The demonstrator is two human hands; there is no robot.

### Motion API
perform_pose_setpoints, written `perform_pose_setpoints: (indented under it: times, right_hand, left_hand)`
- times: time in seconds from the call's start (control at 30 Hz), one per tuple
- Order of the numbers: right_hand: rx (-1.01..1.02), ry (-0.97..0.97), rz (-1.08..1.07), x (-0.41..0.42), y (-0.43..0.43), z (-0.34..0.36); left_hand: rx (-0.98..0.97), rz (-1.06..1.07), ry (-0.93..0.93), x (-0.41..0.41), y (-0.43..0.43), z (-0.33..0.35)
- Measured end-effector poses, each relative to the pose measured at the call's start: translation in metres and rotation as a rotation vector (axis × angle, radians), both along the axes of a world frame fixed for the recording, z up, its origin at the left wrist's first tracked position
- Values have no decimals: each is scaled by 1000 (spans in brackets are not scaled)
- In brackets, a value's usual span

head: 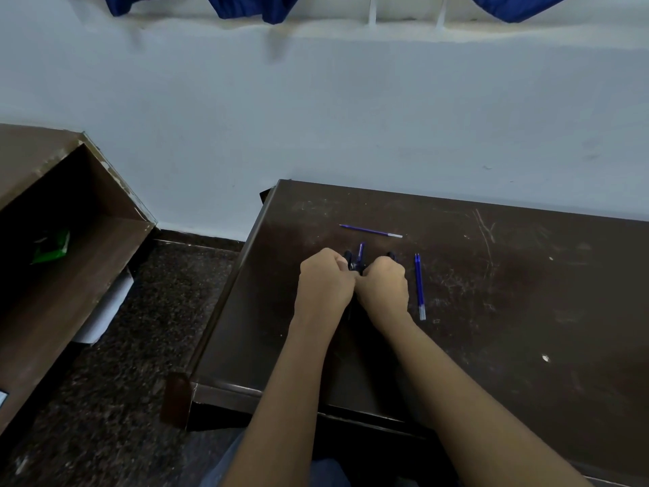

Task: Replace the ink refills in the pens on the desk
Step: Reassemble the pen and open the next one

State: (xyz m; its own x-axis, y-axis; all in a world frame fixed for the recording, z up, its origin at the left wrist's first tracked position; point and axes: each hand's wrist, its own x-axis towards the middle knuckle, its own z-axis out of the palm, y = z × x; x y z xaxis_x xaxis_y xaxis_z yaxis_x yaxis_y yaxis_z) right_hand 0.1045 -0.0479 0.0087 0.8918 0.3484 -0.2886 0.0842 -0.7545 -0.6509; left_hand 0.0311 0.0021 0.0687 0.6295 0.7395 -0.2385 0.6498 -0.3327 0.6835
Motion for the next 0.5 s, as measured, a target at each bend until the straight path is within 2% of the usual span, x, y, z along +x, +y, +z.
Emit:
perform_pose_setpoints:
  times: [0.17,0.33,0.5]
  right_hand:
    - [272,178,-29,-7,-13,36]
    - [397,419,10,-18,-30,52]
    - [452,484,56,-15,-26,51]
  left_hand:
    - [-86,47,44,4,-1,1]
    - [-142,38,-47,5,-1,1]
    - [-51,-8,-44,2,5,0]
